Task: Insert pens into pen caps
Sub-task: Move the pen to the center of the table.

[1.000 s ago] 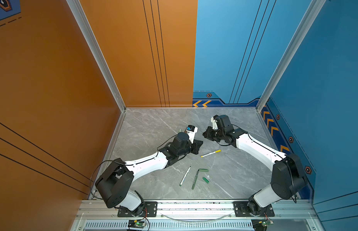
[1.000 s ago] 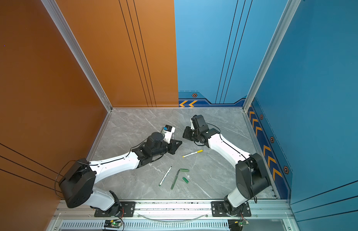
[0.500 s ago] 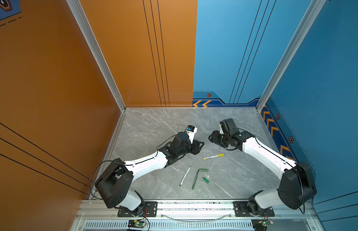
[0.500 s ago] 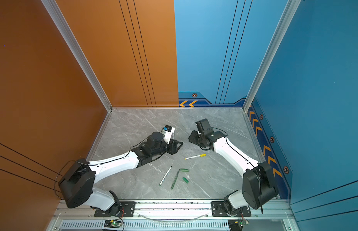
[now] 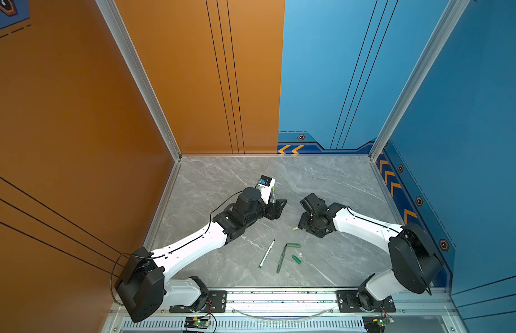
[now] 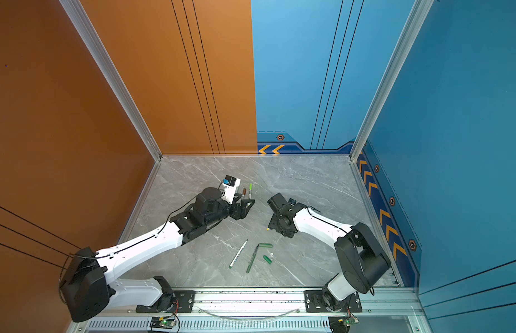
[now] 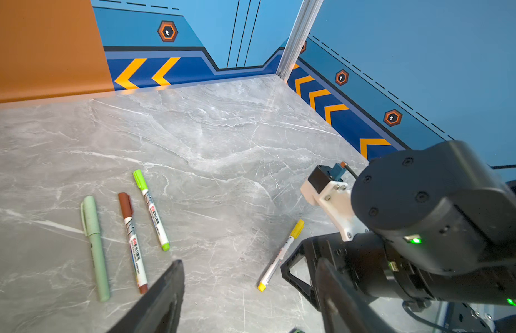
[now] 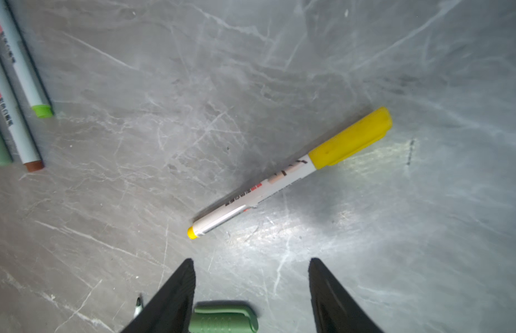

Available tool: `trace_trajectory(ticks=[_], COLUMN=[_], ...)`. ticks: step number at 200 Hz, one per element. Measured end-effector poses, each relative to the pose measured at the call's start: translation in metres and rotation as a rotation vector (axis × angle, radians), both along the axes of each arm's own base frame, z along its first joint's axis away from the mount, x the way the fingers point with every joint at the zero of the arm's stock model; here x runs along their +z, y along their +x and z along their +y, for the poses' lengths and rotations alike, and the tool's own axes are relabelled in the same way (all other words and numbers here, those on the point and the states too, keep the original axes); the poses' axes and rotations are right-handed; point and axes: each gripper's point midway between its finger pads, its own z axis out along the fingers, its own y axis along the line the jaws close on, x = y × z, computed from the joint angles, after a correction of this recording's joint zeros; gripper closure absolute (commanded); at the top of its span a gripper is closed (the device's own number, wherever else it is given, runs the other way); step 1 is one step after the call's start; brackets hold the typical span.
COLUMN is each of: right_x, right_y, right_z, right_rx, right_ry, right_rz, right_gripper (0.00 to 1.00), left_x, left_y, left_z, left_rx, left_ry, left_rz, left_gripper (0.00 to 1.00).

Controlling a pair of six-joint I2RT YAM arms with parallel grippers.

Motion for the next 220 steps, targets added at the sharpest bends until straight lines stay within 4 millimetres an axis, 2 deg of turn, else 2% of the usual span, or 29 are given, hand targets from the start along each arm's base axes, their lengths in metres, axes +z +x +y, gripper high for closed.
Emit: trace_trajectory(ticks=[46,150,220], right_x=[-0.024,-0.028,-0.029], right_y=[0.01,0.05,0.074], right_z=[0.005,0.012,0.027], right_rx=[-0.043,-0.066,-0.022], right_ry=[0.0,-0.003,-0.012], right_rz=[0.022,-0.03,-0.057], right_gripper=[0.41,0.73,0.84], left_x=[-0.009,-0.01,0.0], left_y=[-0.002,0.0,0.003], left_z=[0.002,0.009,0.016], left_rx=[0.0,0.019,0.042], left_ry=[0.017,0.018,0.002], left_rz=[0.016,0.016,-0.002], left_gripper=[0.28,0.28,0.28])
